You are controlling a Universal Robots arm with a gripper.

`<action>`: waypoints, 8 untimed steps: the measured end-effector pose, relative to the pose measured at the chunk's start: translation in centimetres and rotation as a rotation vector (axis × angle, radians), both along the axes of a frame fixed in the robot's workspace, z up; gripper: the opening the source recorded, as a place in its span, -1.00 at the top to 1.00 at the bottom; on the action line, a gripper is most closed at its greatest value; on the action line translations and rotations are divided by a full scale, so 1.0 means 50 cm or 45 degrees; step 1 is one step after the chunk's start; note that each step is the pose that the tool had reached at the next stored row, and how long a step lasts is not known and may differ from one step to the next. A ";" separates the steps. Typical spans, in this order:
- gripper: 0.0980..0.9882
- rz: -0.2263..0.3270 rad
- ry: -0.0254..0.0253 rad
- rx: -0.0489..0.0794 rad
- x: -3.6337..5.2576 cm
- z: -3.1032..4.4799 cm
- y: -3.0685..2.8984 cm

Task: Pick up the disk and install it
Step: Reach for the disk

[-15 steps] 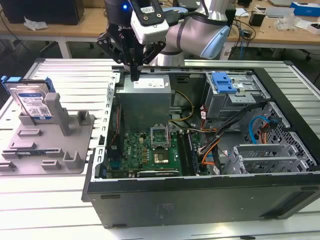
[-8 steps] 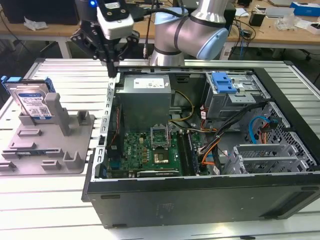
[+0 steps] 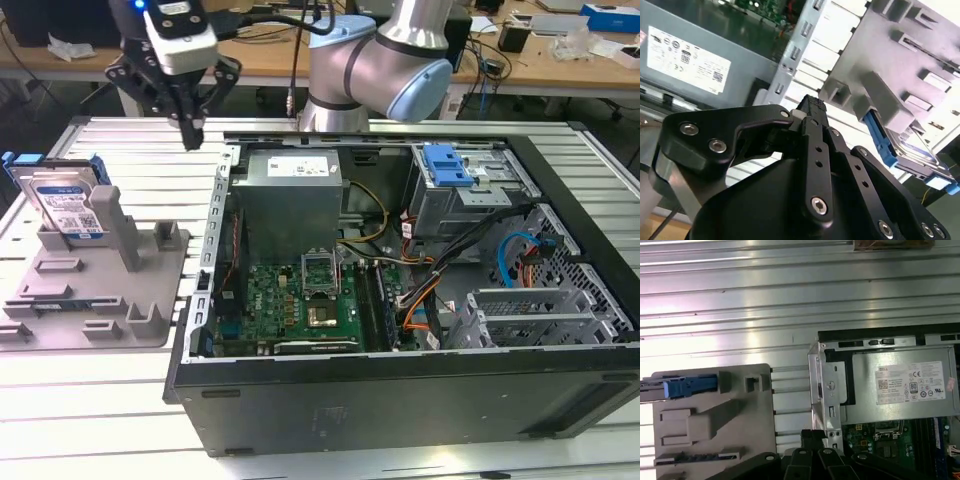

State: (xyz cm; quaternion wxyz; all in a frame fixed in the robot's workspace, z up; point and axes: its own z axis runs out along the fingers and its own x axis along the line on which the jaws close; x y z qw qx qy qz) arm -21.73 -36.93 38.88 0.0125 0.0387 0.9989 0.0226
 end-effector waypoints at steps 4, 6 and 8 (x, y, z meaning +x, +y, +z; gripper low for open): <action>0.98 0.000 -0.0001 -0.003 -0.046 -0.004 0.009; 0.98 0.000 -0.0001 -0.003 -0.067 -0.006 0.015; 0.98 0.000 0.0000 -0.004 -0.093 -0.008 0.022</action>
